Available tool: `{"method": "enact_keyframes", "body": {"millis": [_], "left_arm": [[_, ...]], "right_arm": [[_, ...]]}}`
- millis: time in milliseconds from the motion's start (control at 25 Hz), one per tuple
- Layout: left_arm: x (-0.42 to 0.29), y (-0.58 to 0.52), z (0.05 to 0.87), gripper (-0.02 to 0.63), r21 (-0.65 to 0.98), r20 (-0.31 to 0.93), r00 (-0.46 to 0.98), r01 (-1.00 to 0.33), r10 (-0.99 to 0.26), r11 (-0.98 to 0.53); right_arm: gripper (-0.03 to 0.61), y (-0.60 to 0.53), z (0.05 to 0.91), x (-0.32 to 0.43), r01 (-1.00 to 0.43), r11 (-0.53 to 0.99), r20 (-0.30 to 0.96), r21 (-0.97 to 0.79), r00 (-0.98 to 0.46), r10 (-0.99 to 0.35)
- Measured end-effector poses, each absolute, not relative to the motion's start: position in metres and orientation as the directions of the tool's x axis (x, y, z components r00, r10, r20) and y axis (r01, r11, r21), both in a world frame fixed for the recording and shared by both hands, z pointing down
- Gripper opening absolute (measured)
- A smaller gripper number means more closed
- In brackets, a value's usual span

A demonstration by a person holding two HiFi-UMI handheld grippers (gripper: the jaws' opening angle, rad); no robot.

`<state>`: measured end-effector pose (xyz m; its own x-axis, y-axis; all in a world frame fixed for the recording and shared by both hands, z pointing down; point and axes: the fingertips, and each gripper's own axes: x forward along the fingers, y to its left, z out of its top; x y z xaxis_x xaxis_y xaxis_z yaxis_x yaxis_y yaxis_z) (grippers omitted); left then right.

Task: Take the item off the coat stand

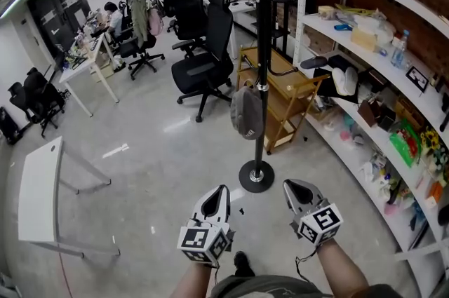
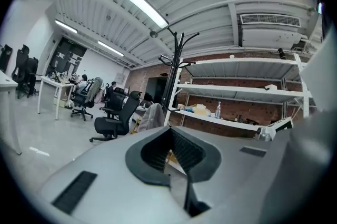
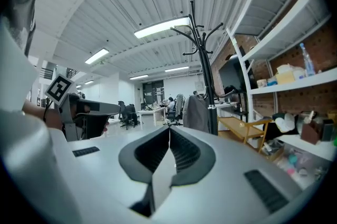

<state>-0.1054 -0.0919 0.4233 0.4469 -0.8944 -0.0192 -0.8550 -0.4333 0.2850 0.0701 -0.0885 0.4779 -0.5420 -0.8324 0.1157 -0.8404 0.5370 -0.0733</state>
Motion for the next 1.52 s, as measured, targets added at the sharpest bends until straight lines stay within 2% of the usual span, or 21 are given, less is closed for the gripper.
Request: {"method": "enact_keyframes", "body": {"millis": [240, 720, 1240, 1520], "left_arm": [[-0.132, -0.122, 0.434, 0.008, 0.263, -0.024, 0.466, -0.850, -0.884, -0.456], [-0.149, -0.173, 0.437, 0.008, 0.261, -0.021, 0.499, -0.834, -0.867, -0.486], [-0.120, -0.247, 0.431, 0.008, 0.217, -0.019, 0.477, -0.856, -0.879, -0.470], [-0.104, -0.292, 0.431, 0.008, 0.218, -0.021, 0.469, -0.860, -0.883, -0.462]], "right_arm": [[0.009, -0.117, 0.452, 0.045, -0.853, 0.520, 0.013, -0.041, -0.521, -0.853], [0.009, -0.175, 0.450, 0.024, -0.887, 0.460, 0.038, -0.041, -0.461, -0.886], [0.011, -0.280, 0.449, 0.036, -0.855, 0.517, 0.028, -0.039, -0.518, -0.855], [0.089, -0.326, 0.453, 0.041, -0.836, 0.548, 0.064, -0.023, -0.549, -0.834]]}}
